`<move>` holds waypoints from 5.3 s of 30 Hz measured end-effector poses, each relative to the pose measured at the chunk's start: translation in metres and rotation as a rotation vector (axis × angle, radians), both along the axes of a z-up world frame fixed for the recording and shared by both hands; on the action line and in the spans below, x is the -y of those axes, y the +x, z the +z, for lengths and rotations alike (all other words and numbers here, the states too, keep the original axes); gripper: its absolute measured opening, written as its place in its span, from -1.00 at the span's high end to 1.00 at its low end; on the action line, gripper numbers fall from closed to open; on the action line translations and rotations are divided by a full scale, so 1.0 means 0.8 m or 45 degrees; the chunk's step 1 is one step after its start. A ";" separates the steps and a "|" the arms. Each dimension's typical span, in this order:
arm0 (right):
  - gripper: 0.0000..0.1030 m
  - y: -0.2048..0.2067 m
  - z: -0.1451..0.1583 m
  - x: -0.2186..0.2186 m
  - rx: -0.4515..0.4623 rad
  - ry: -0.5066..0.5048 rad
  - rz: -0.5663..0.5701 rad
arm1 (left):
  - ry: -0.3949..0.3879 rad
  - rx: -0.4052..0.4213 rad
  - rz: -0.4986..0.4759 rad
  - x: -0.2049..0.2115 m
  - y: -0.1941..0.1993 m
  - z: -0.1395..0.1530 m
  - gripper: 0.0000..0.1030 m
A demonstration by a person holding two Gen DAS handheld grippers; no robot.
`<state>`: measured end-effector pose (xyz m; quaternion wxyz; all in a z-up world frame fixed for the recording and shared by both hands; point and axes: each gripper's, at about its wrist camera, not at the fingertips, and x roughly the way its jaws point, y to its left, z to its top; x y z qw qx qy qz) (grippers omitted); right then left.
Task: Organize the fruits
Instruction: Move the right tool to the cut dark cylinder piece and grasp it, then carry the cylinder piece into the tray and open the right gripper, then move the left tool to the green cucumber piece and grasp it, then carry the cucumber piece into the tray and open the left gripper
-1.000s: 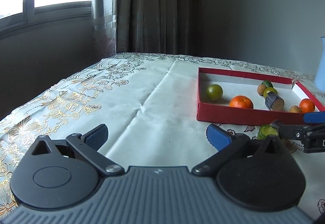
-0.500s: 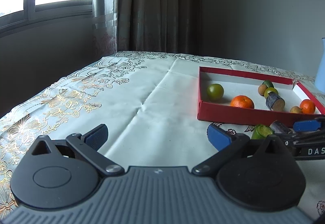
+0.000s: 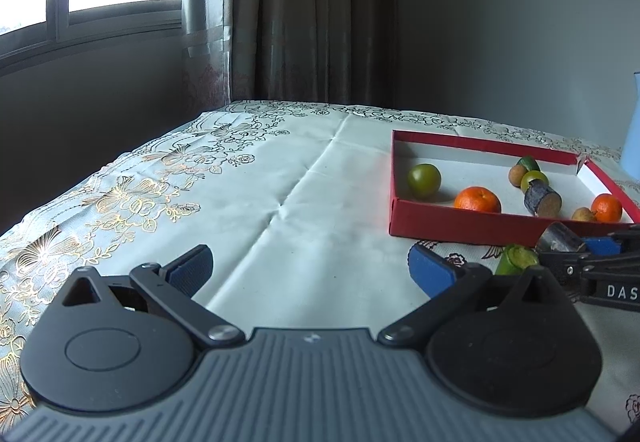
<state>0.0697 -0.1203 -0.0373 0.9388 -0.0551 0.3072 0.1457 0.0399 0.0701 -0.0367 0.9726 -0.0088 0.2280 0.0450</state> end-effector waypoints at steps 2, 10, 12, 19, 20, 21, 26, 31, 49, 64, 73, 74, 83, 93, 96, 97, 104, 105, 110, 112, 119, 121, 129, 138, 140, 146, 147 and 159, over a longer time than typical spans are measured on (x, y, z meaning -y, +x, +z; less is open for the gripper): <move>0.38 -0.007 0.007 0.006 0.023 0.032 -0.007 | -0.004 -0.002 0.002 -0.001 0.000 0.000 -1.00; 0.38 -0.039 0.024 0.057 0.096 0.102 -0.105 | 0.001 -0.003 0.004 0.000 0.000 0.000 -1.00; 0.38 -0.042 0.027 0.072 0.115 0.115 -0.143 | 0.003 -0.003 0.004 0.000 0.001 0.000 -1.00; 0.38 -0.016 0.039 0.100 0.157 0.123 -0.227 | 0.013 -0.007 0.008 0.001 0.001 -0.001 -1.00; 0.38 -0.010 0.041 0.099 0.165 0.112 -0.229 | 0.013 -0.009 0.009 0.001 0.002 -0.001 -1.00; 0.38 -0.004 0.042 0.096 0.171 0.100 -0.231 | 0.013 -0.010 0.009 0.001 0.002 -0.001 -1.00; 0.38 0.029 0.044 0.085 0.178 0.079 -0.236 | 0.016 -0.015 0.007 0.001 0.003 -0.001 -1.00; 0.38 0.052 0.041 0.079 0.174 0.067 -0.249 | 0.017 -0.016 0.005 0.002 0.002 -0.002 -1.00; -0.25 0.051 0.041 0.090 0.213 0.067 -0.329 | 0.008 -0.021 0.002 0.004 0.002 -0.004 -1.00; -0.53 -0.055 0.006 0.156 0.099 0.053 -0.381 | 0.012 -0.036 0.013 0.002 0.004 -0.005 -1.00; -0.67 -0.040 -0.010 0.167 -0.061 0.077 -0.420 | 0.131 -0.028 0.010 0.022 0.002 -0.003 -1.00; -0.68 -0.038 -0.011 0.166 -0.068 0.072 -0.419 | 0.143 -0.021 0.000 0.028 0.000 -0.001 -1.00; -0.69 -0.041 -0.009 0.177 -0.060 0.144 -0.414 | 0.153 -0.011 -0.273 0.112 -0.003 0.010 -1.00; -0.70 -0.042 -0.009 0.182 -0.054 0.197 -0.413 | 0.194 -0.116 -0.300 0.144 0.030 -0.006 -0.79; -0.71 -0.042 -0.009 0.182 -0.054 0.202 -0.412 | 0.158 -0.153 -0.303 0.142 0.037 -0.008 -0.61; -0.71 -0.042 -0.009 0.182 -0.054 0.203 -0.412 | 0.153 -0.161 -0.303 0.142 0.038 -0.009 -0.45; -0.72 -0.042 -0.008 0.184 -0.053 0.211 -0.412 | 0.141 -0.180 -0.384 0.153 0.035 -0.011 0.40; -0.72 -0.042 -0.008 0.184 -0.053 0.213 -0.412 | 0.157 -0.175 -0.383 0.156 0.034 -0.011 0.41; -0.72 -0.041 -0.008 0.185 -0.051 0.222 -0.413 | 0.170 -0.157 -0.369 0.157 0.030 -0.009 0.42; -0.72 -0.042 -0.007 0.185 -0.052 0.221 -0.413 | 0.173 -0.138 -0.363 0.156 0.027 -0.004 0.42; -0.72 -0.042 -0.007 0.185 -0.051 0.223 -0.413 | 0.207 -0.047 -0.352 0.166 0.022 0.022 0.42; -0.71 -0.042 -0.007 0.185 -0.051 0.223 -0.413 | 0.208 -0.029 -0.344 0.169 0.026 0.030 0.42; -0.72 -0.042 -0.007 0.185 -0.051 0.224 -0.413 | 0.220 0.042 -0.317 0.180 0.048 0.062 0.42; -0.72 -0.041 -0.007 0.186 -0.052 0.229 -0.414 | 0.197 0.017 -0.273 0.192 0.091 0.065 0.42; -0.72 -0.041 -0.007 0.186 -0.052 0.232 -0.414 | 0.195 0.007 -0.260 0.193 0.099 0.062 0.42; -0.72 -0.040 -0.008 0.187 -0.055 0.241 -0.411 | 0.171 -0.047 -0.236 0.194 0.128 0.050 0.42; -0.72 -0.040 -0.008 0.187 -0.056 0.241 -0.411 | 0.163 -0.058 -0.234 0.194 0.132 0.047 0.42; -0.75 -0.039 -0.008 0.186 -0.056 0.242 -0.410 | 0.139 -0.108 -0.242 0.196 0.151 0.026 -0.04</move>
